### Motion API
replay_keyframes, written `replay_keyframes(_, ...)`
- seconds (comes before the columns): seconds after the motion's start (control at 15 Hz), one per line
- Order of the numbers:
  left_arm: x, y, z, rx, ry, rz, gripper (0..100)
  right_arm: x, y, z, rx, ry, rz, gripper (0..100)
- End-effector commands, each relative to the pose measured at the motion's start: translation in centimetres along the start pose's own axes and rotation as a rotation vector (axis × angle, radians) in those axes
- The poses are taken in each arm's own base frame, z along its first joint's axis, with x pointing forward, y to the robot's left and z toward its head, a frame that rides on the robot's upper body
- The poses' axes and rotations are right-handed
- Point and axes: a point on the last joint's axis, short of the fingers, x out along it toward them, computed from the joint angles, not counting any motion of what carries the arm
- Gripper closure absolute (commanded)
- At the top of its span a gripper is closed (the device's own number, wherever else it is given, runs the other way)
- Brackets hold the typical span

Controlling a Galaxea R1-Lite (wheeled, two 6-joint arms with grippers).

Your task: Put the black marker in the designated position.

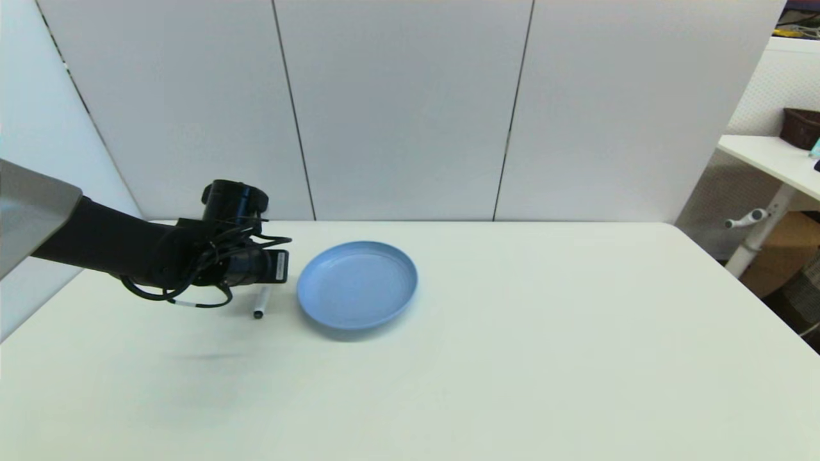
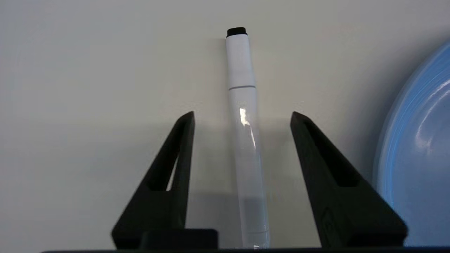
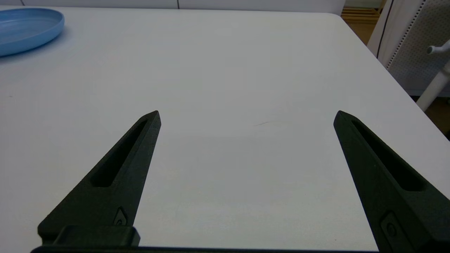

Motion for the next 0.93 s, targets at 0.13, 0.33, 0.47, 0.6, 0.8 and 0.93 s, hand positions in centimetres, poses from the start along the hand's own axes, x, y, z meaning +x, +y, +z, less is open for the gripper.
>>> replay_keyframes(0.13, -5.3, 1.5, 1.9, -0.012, -0.069, 0.014, 0, 0.0, 0.0, 0.0, 0.000, 0.002, 0.000, 0)
replay_keyframes(0.33, -12.6, 4.0, 2.1, -0.038, -0.104, 0.038, 0, 0.0, 0.0, 0.0, 0.000, 0.002, 0.001, 0)
replay_keyframes(0.47, -18.8, 5.2, 1.0, -0.026, -0.172, 0.029, 0, 0.0, 0.0, 0.0, 0.000, 0.002, 0.001, 0)
replay_keyframes(0.6, -22.9, 6.2, -1.6, 0.022, -0.242, 0.023, 0, 0.0, 0.0, 0.0, 0.000, 0.002, 0.000, 0)
replay_keyframes(0.8, -27.2, 7.1, -6.1, 0.019, -0.405, -0.099, 0, 0.0, 0.0, 0.0, 0.000, 0.002, 0.000, 0)
replay_keyframes(0.93, -28.7, 7.4, -8.8, 0.064, -0.494, -0.194, 0, 0.0, 0.0, 0.0, 0.000, 0.000, 0.000, 0)
